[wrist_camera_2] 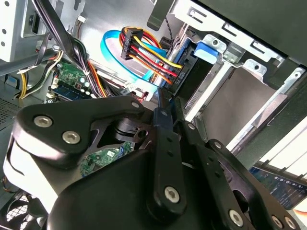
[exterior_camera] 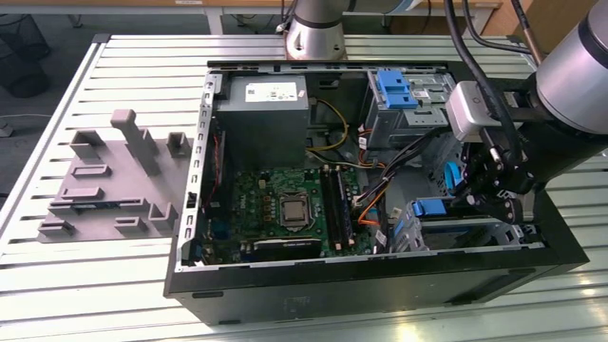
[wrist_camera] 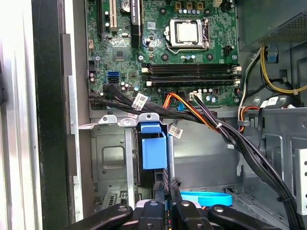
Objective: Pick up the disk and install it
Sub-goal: 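Insert the second disk wire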
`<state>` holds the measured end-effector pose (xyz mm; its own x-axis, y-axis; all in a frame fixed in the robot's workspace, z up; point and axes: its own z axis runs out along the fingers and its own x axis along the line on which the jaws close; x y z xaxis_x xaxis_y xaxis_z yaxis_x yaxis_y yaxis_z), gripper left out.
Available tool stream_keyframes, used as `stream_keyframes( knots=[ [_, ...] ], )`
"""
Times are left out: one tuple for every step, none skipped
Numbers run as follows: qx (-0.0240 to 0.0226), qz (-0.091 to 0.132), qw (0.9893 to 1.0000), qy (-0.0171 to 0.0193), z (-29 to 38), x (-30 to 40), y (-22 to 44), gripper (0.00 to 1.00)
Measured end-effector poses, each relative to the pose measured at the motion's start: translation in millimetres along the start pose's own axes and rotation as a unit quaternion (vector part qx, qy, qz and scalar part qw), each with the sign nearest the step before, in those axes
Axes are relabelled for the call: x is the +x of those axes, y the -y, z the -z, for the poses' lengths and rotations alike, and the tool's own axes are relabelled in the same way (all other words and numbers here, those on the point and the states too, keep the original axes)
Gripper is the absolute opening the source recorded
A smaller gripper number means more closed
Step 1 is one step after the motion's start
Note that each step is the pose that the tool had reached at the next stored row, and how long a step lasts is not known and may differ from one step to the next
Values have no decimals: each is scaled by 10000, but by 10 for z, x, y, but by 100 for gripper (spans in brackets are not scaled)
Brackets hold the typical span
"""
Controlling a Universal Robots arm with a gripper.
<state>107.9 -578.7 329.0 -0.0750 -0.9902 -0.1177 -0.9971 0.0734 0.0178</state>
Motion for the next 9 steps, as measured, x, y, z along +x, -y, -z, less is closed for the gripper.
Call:
stream_keyframes(
  knots=[
    [0,0,10000,0,0,0,0,16],
    [0,0,10000,1,-1,0,0,16],
    [0,0,10000,8,-8,0,0,17],
    [0,0,10000,6,-6,1,0,17],
    [0,0,10000,3,-3,0,0,24],
    [0,0,10000,0,0,0,0,24],
    [0,0,10000,-1,2,0,0,24],
    [0,0,10000,-2,9,-1,0,24],
    [0,0,10000,-2,18,-3,0,24]
  ],
)
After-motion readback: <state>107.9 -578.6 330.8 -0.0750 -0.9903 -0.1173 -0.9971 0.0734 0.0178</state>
